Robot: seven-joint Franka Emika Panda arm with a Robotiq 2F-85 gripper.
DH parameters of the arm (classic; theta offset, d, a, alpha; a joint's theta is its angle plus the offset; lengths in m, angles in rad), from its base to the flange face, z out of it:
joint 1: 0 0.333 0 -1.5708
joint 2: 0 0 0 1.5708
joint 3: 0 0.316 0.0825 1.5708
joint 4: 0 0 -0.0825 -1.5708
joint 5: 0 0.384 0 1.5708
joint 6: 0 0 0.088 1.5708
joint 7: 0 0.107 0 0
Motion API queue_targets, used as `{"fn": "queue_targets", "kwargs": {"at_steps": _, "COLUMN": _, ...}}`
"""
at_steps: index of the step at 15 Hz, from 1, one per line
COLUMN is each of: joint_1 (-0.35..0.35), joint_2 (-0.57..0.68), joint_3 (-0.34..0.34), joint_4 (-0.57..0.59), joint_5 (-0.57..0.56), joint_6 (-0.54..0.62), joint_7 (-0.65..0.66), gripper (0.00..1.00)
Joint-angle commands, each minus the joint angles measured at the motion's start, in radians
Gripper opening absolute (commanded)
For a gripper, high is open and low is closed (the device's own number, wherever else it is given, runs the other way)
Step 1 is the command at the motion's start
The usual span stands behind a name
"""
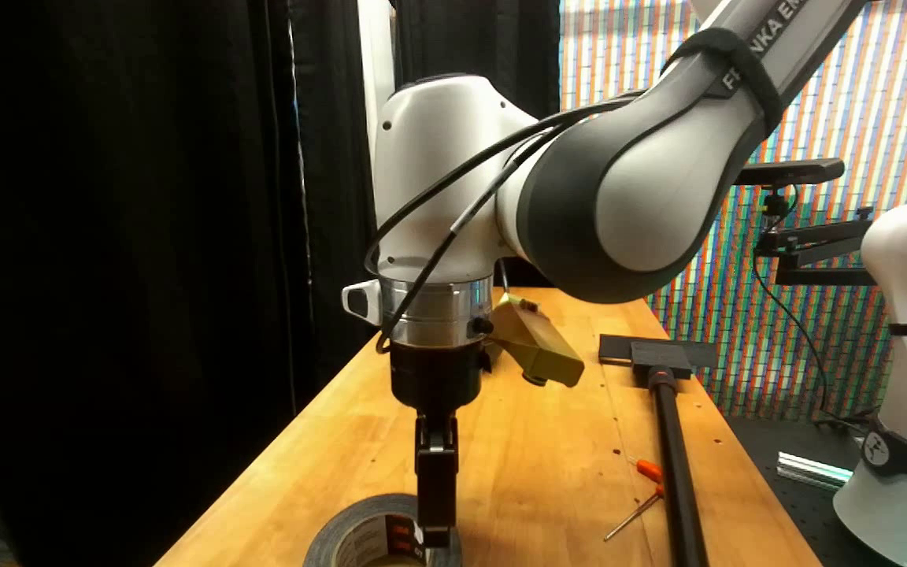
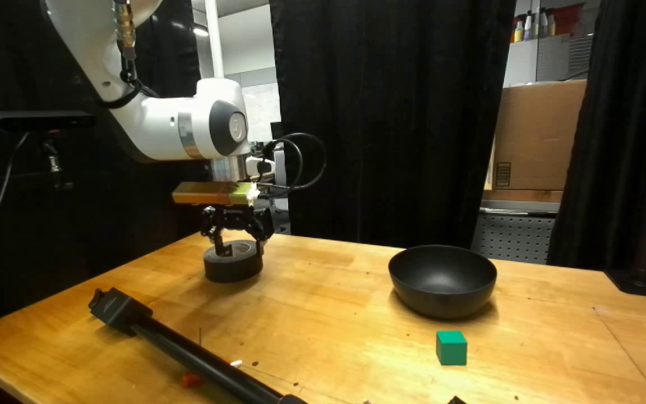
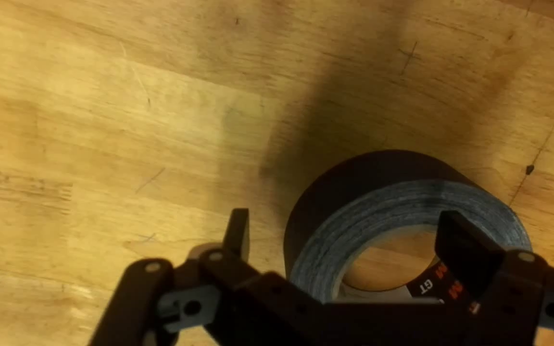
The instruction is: Move the black masking tape to the right
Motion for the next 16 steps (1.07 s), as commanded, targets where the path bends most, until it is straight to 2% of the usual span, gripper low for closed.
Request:
{"fn": "queue_targets", "kwargs": {"at_steps": 1, "joint_1": 0.015, "joint_2": 0.047, "joint_3": 0.006, "joint_4": 0.062, "joint_5": -0.034, "joint_6": -0.013, "joint_7": -0.002, "gripper": 1.0}}
{"fn": "queue_targets", "kwargs": {"at_steps": 8, "joint_1": 0.039, "joint_2": 0.134, "joint_3": -0.001, "joint_4": 0.145, "joint_5": -0.078, "joint_6": -0.022, "joint_7": 0.003, "gripper": 1.0}}
{"fn": "queue_targets", "kwargs": {"at_steps": 16, "joint_1": 0.037, "joint_2": 0.177, "joint_3": -0.007, "joint_4": 0.179, "joint_5": -0.071, "joint_6": -0.026, "joint_7": -0.01, "gripper": 1.0}}
